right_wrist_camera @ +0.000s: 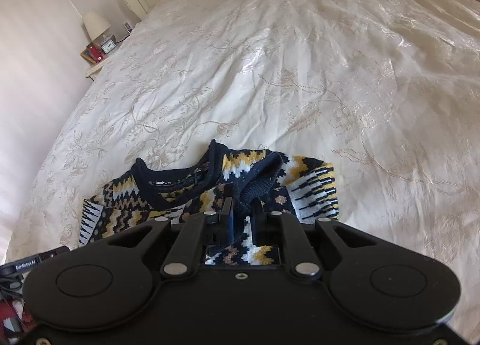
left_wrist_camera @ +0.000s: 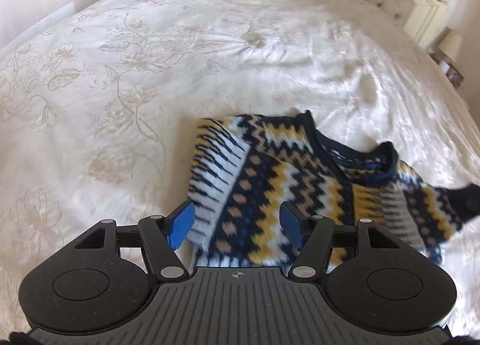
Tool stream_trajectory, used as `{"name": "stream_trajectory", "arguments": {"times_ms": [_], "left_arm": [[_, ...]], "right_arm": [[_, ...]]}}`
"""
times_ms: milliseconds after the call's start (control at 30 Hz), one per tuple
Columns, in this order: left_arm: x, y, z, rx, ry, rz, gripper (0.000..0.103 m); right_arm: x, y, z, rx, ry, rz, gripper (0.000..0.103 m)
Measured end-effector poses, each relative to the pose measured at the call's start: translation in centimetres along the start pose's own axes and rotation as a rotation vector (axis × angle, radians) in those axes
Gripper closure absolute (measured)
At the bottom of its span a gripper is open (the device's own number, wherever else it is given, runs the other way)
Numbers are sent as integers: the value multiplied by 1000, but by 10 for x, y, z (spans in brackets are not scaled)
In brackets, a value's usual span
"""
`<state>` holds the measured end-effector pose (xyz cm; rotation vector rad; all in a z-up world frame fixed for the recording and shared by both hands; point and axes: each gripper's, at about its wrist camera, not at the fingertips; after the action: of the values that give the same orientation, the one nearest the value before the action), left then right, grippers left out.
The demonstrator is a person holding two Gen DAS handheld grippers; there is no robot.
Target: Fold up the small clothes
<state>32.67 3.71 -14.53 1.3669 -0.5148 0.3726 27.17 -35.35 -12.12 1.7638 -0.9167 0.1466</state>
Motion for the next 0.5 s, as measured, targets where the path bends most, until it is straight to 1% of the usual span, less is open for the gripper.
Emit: {"name": "stream_trajectory", "arguments": {"times_ms": [100,200,300,333,367,433,500], "left_arm": [[9,-21,1,33,-9,-22,42],[10,-38,3,51,-39,-43,42],[3,-59,1,110,-86,-110,42],[0,-66,-2,124,-90,-138,41],[-4,-71,-7,129,-83,-156,39],[-8,-72,-18,112,-40,-153,35],[-10,-71,-24,109,-18,-153,33]], "right_arm": [[-4,-1,-1,-40,26,6,85],[-8,0,4,-89,47,19,85],[-12,-14,18,-94,28,-37,82],[-16,-20,21,-115,32,-55,75],[-19,-26,26,-148,32,-75,75],[-26,-35,39,-191,0,-116,75],[-32,-36,51,-227,-42,-135,75]]}}
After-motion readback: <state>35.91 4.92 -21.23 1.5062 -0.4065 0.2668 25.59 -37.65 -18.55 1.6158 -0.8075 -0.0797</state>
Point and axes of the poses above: each gripper's, at about its wrist camera, not at the fingertips, and y roughly against the way its jaws point, z to its right, x to its top, and after that the axes turned 3 degrees about -y, right-handed
